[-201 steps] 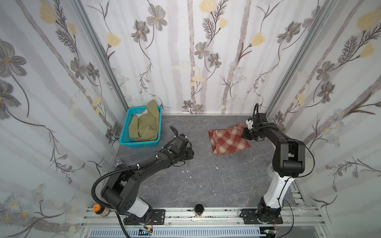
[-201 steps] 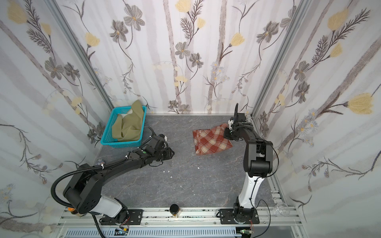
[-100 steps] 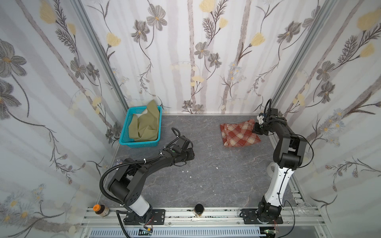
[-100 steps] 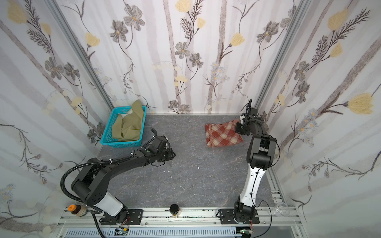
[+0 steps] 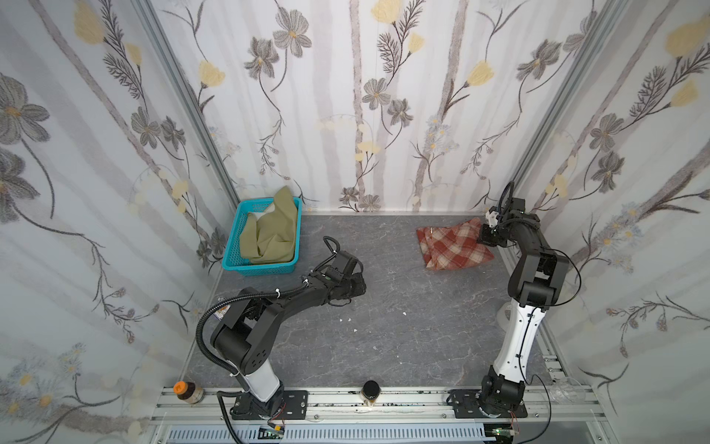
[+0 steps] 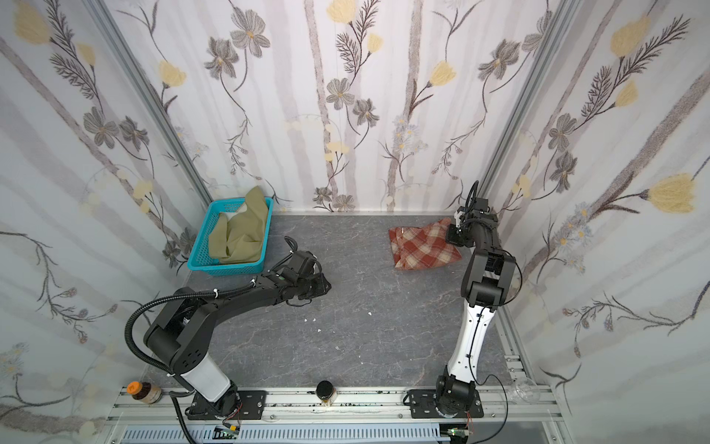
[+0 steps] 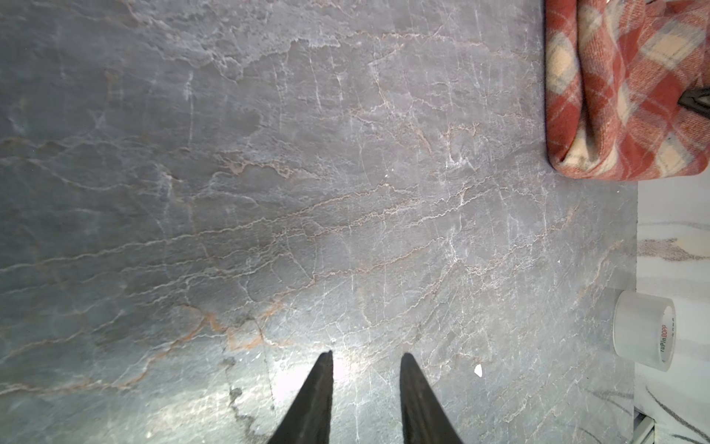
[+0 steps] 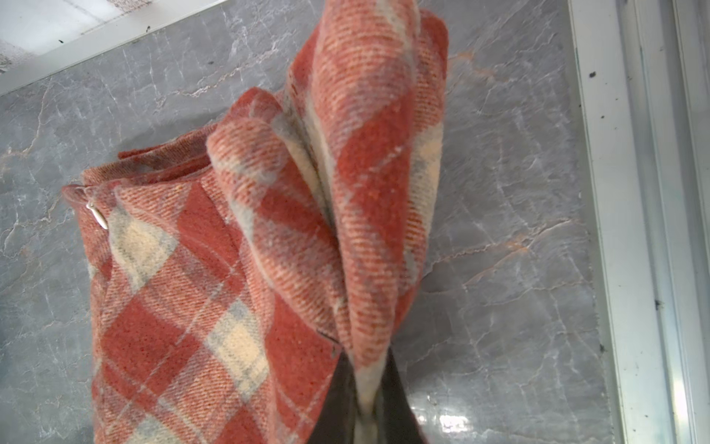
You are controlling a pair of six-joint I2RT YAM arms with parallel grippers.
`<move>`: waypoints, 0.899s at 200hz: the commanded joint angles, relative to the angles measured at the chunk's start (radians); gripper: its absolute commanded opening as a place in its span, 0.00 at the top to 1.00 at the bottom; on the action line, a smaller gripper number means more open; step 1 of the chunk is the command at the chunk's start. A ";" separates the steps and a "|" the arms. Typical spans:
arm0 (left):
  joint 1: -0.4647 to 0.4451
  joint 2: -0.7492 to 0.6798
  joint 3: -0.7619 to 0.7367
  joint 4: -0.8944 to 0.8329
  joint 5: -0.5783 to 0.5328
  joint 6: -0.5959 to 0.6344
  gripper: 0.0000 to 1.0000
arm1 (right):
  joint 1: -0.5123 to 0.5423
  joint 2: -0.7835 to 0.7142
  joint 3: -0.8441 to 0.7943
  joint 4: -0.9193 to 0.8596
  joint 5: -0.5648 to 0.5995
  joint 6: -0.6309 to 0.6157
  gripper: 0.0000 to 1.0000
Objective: Fold and stack the skirts
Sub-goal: 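Lower the plaid skirt in the far corner and open the right gripper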
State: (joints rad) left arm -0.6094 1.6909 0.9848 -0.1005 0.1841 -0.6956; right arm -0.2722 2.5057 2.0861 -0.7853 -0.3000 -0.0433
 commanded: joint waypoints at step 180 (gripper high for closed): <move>0.000 0.073 0.041 0.018 0.005 -0.015 0.68 | -0.035 0.032 0.074 0.075 -0.033 0.010 0.82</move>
State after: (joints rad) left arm -0.6090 1.7569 1.0172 -0.0998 0.1871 -0.7063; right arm -0.3107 2.5320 2.1494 -0.7700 -0.3084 -0.0406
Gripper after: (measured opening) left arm 0.319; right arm 0.077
